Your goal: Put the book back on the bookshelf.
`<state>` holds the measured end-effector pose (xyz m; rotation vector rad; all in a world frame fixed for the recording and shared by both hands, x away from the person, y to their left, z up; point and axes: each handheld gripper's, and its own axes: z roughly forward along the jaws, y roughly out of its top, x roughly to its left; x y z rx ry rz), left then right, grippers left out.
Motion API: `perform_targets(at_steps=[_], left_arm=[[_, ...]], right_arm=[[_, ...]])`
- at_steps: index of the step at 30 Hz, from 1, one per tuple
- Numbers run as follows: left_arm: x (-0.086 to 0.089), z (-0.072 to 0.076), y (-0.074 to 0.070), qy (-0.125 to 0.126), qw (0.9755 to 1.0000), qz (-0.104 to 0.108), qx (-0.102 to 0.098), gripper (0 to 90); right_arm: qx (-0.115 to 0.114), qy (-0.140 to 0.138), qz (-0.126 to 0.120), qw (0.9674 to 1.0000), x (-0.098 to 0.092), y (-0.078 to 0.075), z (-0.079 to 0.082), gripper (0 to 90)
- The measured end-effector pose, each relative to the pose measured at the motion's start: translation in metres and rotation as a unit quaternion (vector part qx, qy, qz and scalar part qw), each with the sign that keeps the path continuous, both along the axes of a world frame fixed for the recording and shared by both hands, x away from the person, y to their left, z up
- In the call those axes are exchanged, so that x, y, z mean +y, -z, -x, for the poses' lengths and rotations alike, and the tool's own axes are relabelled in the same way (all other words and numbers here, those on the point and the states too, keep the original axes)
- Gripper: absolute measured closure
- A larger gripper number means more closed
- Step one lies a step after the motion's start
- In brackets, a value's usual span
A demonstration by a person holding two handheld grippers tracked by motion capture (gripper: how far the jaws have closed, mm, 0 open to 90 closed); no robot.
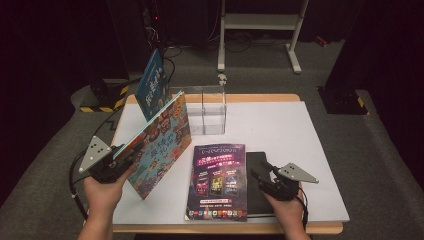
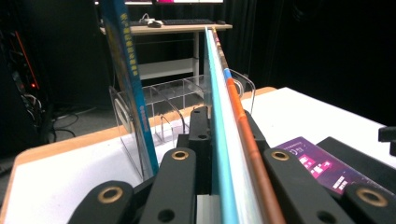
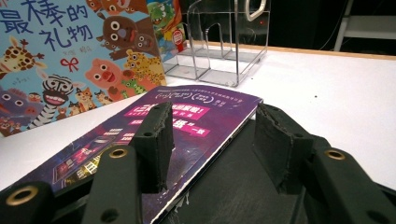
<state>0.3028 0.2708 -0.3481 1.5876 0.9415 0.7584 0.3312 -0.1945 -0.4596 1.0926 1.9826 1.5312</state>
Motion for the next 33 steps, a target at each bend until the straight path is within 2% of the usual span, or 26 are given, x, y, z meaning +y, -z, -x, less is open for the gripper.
perform_targets(at_steps=[3,8,9,11,13,17,24,29,33], left_arm=[[-0.002,-0.003,-0.004,-0.005,1.0000,0.003,0.004,80.9],[-0.008,-0.007,-0.014,-0.012,0.9999,0.000,0.000,81.1],[-0.008,-0.005,-0.020,-0.021,0.9998,0.004,-0.004,81.1],[-0.007,-0.004,-0.022,-0.026,0.9997,0.003,-0.003,81.2],[-0.007,-0.002,-0.024,-0.036,0.9993,0.003,-0.010,81.2],[-0.005,-0.006,-0.026,-0.058,0.9981,0.013,-0.013,81.2],[-0.014,-0.016,-0.025,-0.108,0.9935,0.000,-0.034,81.1],[-0.023,-0.033,-0.021,-0.125,0.9911,0.015,-0.043,81.0],[-0.035,-0.049,-0.019,-0.143,0.9882,0.016,-0.053,80.9]], right_arm=[[0.000,-0.002,-0.002,1.0000,0.000,0.000,0.000,47.4],[-0.001,-0.006,-0.008,1.0000,-0.001,-0.002,0.000,47.4],[-0.001,-0.007,-0.009,0.9999,-0.002,-0.002,0.000,47.4],[0.000,-0.008,-0.012,0.9999,-0.002,-0.002,0.000,47.4],[0.000,-0.009,-0.016,0.9998,-0.002,-0.002,0.000,47.5],[-0.001,-0.012,-0.022,0.9997,-0.003,-0.004,0.000,47.5],[-0.002,-0.013,-0.024,0.9996,-0.003,-0.005,0.001,47.5],[-0.002,-0.015,-0.023,0.9996,-0.002,-0.005,0.001,47.5],[-0.002,-0.015,-0.023,0.9996,-0.002,-0.005,0.001,47.5]])
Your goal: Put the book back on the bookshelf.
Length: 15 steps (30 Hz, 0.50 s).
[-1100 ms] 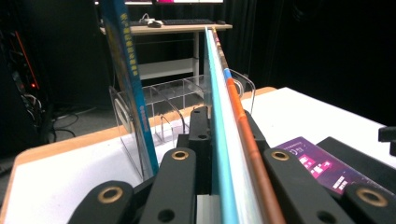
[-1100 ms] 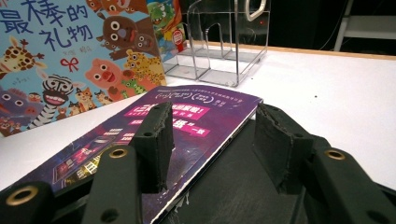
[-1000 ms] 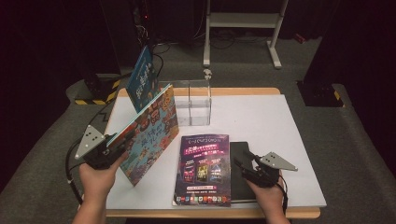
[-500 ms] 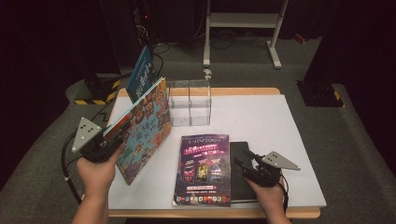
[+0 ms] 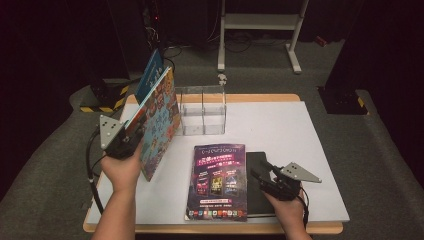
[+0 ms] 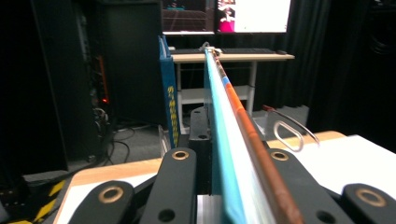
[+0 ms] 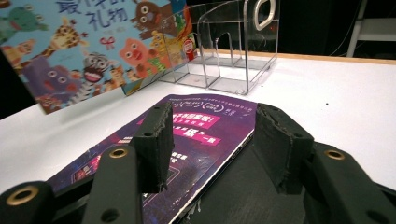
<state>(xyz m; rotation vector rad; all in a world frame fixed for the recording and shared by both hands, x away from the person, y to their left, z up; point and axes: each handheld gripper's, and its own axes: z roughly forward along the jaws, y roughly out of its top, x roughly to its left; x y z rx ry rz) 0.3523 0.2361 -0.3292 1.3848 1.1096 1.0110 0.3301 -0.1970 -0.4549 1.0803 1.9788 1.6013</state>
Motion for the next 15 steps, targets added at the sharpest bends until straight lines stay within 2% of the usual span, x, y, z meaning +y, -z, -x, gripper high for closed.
perform_targets(at_steps=[6,11,15], left_arm=[[-0.020,-0.027,0.004,-0.032,0.9991,-0.018,-0.023,80.9],[-0.025,-0.036,0.011,-0.041,0.9987,-0.018,-0.024,80.9],[-0.027,-0.045,0.020,-0.045,0.9989,-0.008,-0.015,80.9]], right_arm=[[0.003,-0.002,-0.001,1.0000,0.000,0.001,-0.001,47.5],[0.006,-0.004,-0.005,1.0000,0.001,0.002,-0.002,47.5],[0.007,-0.006,-0.005,0.9999,0.001,0.003,-0.002,47.5]])
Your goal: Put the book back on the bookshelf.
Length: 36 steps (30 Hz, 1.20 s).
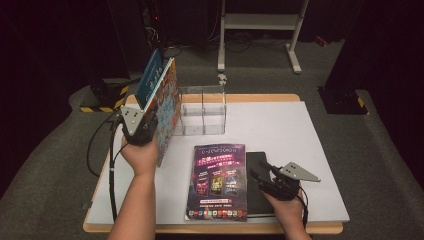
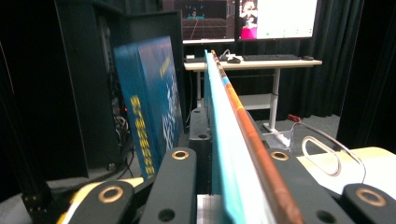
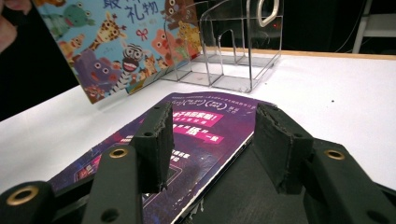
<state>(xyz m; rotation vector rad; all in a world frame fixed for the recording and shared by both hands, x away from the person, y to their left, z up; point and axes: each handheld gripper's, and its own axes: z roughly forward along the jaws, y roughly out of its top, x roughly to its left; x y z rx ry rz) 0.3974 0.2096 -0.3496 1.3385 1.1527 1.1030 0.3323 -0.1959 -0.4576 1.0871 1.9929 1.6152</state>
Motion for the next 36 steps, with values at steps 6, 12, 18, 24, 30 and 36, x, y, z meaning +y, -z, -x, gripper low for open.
perform_targets(at_steps=[6,12,18,24,30,36], left_arm=[[0.002,-0.003,0.012,0.000,0.9999,0.017,0.001,80.8],[0.003,0.000,0.014,0.003,0.9999,0.013,0.001,80.3],[0.004,0.003,0.013,0.012,0.9999,0.002,0.006,79.6],[0.009,0.010,0.015,0.037,0.9992,0.003,0.017,77.0],[0.016,0.017,0.021,0.052,0.9980,0.003,0.036,76.0],[0.012,0.014,0.026,0.068,0.9963,-0.005,0.052,74.5]], right_arm=[[0.001,-0.002,0.001,1.0000,0.001,0.001,-0.001,47.5],[0.005,-0.007,0.005,0.9999,0.005,0.002,0.000,47.4],[0.007,-0.007,0.007,0.9999,0.005,0.003,0.000,47.4],[0.009,-0.010,0.011,0.9999,0.006,0.004,0.000,47.4],[0.011,-0.012,0.014,0.9998,0.008,0.005,0.000,47.3],[0.016,-0.013,0.009,0.9998,0.008,0.005,0.000,47.4]])
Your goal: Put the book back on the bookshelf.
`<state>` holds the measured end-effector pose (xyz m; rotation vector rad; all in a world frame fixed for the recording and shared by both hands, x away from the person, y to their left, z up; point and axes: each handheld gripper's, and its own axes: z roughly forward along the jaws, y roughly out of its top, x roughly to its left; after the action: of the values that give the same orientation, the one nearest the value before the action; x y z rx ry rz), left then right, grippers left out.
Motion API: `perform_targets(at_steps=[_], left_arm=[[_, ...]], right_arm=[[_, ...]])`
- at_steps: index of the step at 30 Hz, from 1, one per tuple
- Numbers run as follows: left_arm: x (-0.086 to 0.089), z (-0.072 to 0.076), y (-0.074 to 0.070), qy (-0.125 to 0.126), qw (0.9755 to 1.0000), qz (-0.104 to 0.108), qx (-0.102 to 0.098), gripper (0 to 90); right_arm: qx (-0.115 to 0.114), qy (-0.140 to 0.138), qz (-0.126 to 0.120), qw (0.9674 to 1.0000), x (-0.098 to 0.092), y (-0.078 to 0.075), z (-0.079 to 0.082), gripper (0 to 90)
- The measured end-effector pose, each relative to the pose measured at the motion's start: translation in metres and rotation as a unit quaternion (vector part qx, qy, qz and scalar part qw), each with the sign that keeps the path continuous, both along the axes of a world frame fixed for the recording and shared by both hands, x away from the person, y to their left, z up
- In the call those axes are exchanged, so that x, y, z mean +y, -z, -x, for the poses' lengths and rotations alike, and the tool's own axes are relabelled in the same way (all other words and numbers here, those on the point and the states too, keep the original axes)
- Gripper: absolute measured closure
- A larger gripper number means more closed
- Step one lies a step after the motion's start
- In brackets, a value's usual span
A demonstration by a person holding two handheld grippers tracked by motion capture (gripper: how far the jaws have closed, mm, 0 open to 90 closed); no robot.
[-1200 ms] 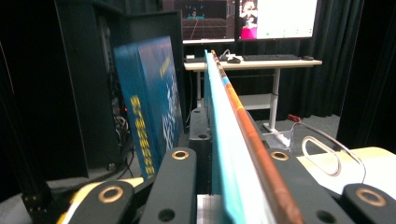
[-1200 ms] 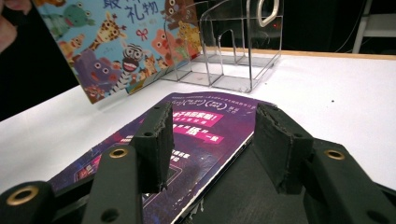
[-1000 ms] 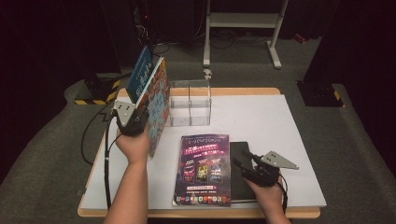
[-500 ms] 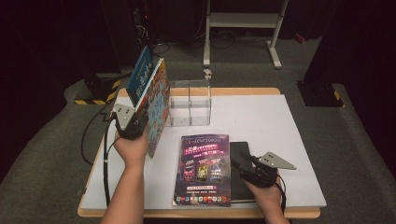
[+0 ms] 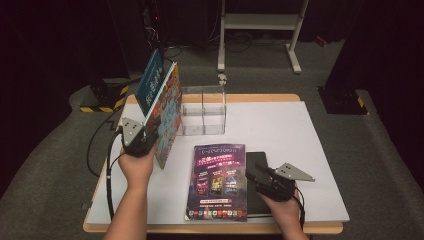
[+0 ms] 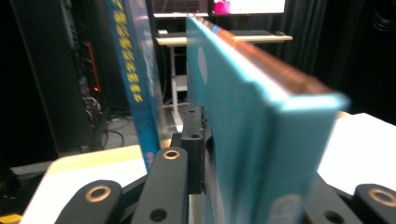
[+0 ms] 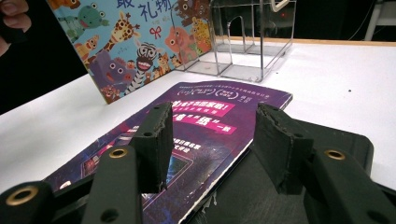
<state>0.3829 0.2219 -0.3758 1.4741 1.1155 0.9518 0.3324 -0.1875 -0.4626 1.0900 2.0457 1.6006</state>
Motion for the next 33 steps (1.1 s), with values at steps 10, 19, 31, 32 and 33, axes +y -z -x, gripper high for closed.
perform_targets(at_steps=[10,19,31,32,33], left_arm=[[-0.005,-0.005,0.006,-0.044,0.9988,-0.020,0.006,79.8],[-0.010,-0.019,0.003,-0.059,0.9978,-0.030,0.007,80.3],[-0.015,-0.022,0.002,-0.099,0.9944,-0.036,0.011,79.4],[-0.016,-0.021,0.002,-0.103,0.9939,-0.039,0.011,79.3],[-0.017,-0.020,0.002,-0.108,0.9932,-0.042,0.011,79.3]], right_arm=[[0.002,-0.001,-0.005,1.0000,-0.001,0.000,0.000,47.4],[0.005,-0.003,-0.011,0.9999,-0.001,0.001,-0.001,47.5],[0.007,-0.007,-0.016,0.9998,0.000,0.000,0.000,47.5],[0.007,-0.008,-0.017,0.9998,0.000,0.000,0.000,47.5],[0.006,-0.008,-0.017,0.9998,0.000,0.000,0.001,47.5]])
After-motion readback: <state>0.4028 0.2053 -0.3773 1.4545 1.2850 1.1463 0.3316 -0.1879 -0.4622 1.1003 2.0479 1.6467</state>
